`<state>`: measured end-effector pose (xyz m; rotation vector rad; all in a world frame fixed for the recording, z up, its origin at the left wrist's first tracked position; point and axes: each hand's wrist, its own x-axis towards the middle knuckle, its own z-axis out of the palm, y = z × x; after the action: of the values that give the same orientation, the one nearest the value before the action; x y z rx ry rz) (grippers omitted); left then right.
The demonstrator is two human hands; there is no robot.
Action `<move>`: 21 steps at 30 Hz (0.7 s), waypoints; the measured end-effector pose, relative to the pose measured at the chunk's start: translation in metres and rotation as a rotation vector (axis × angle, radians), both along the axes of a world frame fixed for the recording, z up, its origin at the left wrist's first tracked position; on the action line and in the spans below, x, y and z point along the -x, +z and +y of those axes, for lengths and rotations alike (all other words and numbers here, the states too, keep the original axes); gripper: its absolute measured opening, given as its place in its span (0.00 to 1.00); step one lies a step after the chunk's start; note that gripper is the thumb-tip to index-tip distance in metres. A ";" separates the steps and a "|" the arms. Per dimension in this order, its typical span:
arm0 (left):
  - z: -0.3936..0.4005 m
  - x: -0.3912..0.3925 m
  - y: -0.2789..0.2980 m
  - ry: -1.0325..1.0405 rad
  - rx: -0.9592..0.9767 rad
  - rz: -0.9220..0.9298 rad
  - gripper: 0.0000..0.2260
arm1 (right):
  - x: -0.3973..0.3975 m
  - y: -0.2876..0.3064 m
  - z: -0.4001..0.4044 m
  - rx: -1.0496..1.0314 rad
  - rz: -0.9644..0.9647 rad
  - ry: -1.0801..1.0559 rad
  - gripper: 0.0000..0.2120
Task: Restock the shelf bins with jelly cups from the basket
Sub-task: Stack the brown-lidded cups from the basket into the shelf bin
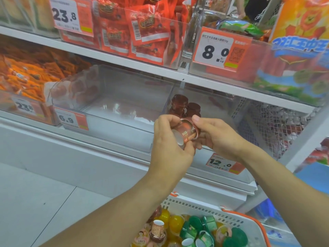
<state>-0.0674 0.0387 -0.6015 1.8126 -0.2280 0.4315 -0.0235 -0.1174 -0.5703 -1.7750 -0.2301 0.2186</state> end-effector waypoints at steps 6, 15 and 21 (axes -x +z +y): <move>0.000 -0.003 -0.006 0.040 -0.193 0.148 0.20 | -0.032 0.005 -0.002 0.223 -0.225 -0.164 0.16; -0.005 -0.001 -0.018 -0.086 -0.373 0.305 0.16 | -0.077 -0.025 0.010 0.698 -0.458 -0.295 0.13; -0.003 -0.002 -0.018 -0.138 -0.364 0.321 0.13 | -0.079 -0.024 0.017 0.665 -0.520 -0.418 0.13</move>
<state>-0.0654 0.0352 -0.6191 2.1748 -0.2162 -0.0051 0.0555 -0.1000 -0.5944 -2.4713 -0.1563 -0.5350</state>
